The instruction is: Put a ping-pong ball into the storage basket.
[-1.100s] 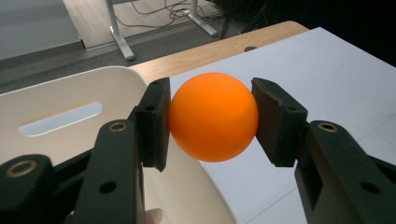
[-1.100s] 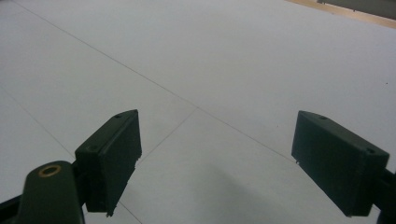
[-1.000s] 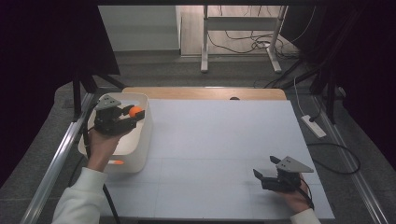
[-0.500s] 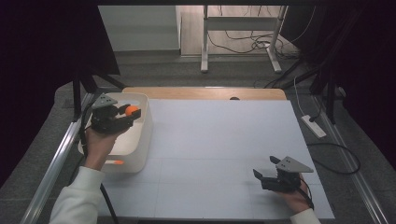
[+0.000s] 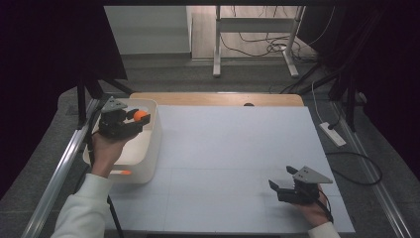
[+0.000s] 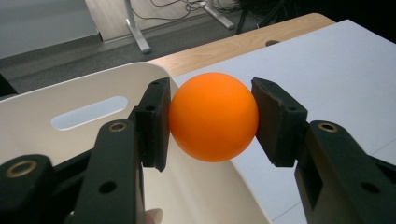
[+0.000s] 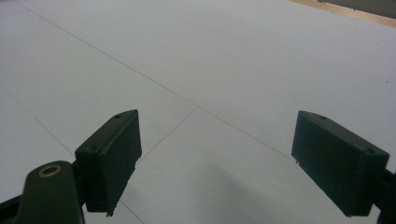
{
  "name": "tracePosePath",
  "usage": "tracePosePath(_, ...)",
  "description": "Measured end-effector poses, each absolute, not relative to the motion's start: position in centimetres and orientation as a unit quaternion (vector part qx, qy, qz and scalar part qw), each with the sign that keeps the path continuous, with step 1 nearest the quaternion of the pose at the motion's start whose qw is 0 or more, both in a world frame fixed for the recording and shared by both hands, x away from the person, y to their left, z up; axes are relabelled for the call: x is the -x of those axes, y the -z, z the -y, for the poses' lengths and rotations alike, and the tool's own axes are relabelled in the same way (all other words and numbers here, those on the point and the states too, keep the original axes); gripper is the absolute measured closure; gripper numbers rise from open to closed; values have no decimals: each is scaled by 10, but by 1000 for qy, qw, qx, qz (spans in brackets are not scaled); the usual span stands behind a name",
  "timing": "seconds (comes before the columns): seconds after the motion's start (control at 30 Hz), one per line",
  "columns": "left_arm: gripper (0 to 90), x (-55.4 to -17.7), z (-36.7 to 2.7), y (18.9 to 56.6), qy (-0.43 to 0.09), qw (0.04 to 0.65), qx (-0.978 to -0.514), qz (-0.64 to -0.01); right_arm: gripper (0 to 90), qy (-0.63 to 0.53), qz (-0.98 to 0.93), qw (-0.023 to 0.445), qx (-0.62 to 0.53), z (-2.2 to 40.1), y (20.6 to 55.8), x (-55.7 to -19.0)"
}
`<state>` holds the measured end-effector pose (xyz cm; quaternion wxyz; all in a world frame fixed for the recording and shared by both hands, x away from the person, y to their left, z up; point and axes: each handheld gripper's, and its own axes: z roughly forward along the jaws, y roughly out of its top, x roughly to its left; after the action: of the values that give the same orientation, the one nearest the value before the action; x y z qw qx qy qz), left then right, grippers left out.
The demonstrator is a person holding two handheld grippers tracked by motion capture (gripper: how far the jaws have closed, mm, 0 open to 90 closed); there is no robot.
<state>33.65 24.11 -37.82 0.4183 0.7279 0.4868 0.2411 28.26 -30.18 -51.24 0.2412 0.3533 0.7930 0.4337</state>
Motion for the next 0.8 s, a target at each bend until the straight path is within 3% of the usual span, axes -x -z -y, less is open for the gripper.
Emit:
tracePosePath(0.3,499,-339,-250,384,-237,407,-725,-503,159,-434,-793,242,-354,302,512,-283)
tracePosePath(0.8,498,-360,-257,411,-183,352,-740,-543,159,-433,-793,241,-354,302,513,-283)
